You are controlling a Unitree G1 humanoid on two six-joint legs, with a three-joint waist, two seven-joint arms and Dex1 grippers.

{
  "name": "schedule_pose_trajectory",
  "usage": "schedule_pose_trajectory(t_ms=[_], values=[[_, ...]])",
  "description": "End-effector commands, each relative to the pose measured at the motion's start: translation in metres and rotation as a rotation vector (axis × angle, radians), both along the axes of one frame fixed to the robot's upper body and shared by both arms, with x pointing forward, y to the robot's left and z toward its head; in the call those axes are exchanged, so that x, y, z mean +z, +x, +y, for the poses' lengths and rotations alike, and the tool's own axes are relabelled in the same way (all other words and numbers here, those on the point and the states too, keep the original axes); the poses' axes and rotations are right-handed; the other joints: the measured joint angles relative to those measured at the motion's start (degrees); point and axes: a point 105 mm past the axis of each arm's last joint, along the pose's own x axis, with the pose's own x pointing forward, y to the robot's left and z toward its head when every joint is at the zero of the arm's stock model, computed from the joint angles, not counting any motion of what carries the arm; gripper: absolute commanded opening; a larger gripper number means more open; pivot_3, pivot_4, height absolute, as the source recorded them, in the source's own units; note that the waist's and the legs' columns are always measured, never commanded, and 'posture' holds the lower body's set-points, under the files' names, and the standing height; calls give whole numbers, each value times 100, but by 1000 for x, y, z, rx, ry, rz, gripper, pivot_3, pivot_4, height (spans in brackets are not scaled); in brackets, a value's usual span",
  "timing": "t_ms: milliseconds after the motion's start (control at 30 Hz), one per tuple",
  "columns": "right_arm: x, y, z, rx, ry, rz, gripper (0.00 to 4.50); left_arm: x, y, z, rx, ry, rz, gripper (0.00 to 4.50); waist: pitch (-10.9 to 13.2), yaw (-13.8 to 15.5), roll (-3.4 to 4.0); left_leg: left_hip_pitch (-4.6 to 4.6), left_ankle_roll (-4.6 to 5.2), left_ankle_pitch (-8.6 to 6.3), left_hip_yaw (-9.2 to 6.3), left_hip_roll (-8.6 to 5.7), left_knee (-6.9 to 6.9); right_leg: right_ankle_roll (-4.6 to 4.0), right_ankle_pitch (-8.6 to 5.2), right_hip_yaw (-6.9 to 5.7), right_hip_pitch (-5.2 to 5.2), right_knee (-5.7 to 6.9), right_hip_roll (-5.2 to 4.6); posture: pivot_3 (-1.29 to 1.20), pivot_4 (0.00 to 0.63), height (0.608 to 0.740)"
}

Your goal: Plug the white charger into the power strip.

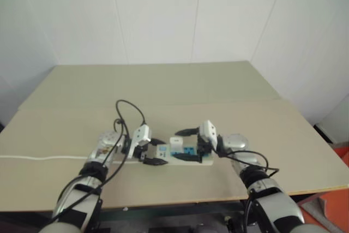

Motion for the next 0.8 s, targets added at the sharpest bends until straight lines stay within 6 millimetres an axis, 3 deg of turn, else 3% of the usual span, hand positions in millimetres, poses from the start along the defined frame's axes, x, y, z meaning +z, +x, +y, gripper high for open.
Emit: schedule_pose_trajectory(t_ms=[33, 67, 167, 200, 300, 433, 600, 667, 800], values=[[-57, -20, -22, -13, -144, 191, 4473, -10, -6, 11, -6, 56, 37, 3263, 0, -1, 0, 0, 0, 0, 0, 0, -1, 0, 0, 0, 0, 0, 0, 0, 150, 740], [-56, -20, -24, -8, -147, 189, 4473, -10, -5, 11, 1, 57, 74, 3263, 0, -1, 0, 0, 0, 0, 0, 0, -1, 0, 0, 0, 0, -1, 0, 0, 150, 740], [-52, -20, -29, 3, -155, 189, 4500, -7, -8, 11, -29, 51, 64, 4330, 1, -7, 1, 0, 0, 0, 1, -1, -3, 1, -1, 0, 0, -3, 0, 0, 150, 740], [-50, -19, -31, 4, -155, 185, 4500, -2, -7, 9, -29, 16, 52, 4465, 2, -6, 3, -1, 0, 0, 2, 0, -4, 1, -1, 1, -1, -5, 0, 0, 150, 740], [-43, -17, -35, 5, -155, 170, 4500, 16, -11, 9, -79, -76, 54, 4465, 6, 53, -3, -6, 0, 0, -1, 0, -5, 1, -2, -3, -2, -8, -1, 0, 150, 740], [-26, -13, -42, -3, -124, 125, 4500, 45, -21, 24, -90, -146, 29, 4465, 23, 55, -2, -17, -1, 0, 0, 3, -5, 0, -2, -2, -11, -11, -2, 0, 150, 740], [20, -12, -71, -44, -54, -3, 4500, 87, -13, 49, -3, -267, -16, 4465, 84, 211, 8, -34, -2, 1, -5, -4, -4, 0, -2, -8, -21, -14, -10, 0, 150, 740], [35, -13, -84, -63, -56, -49, 4500, 92, -12, 55, 9, -251, -28, 4465, 137, 224, 12, -55, -5, 3, -4, -6, -3, 2, 0, -8, -40, -15, -11, 0, 150, 740], [69, -24, -129, -131, -138, -152, 4500, 73, -18, 82, 15, -3, -94, 4465, 214, 178, 49, -128, -7, 6, 4, -6, -3, -42, 25, 0, -126, -2, -8, 0, 150, 740]])
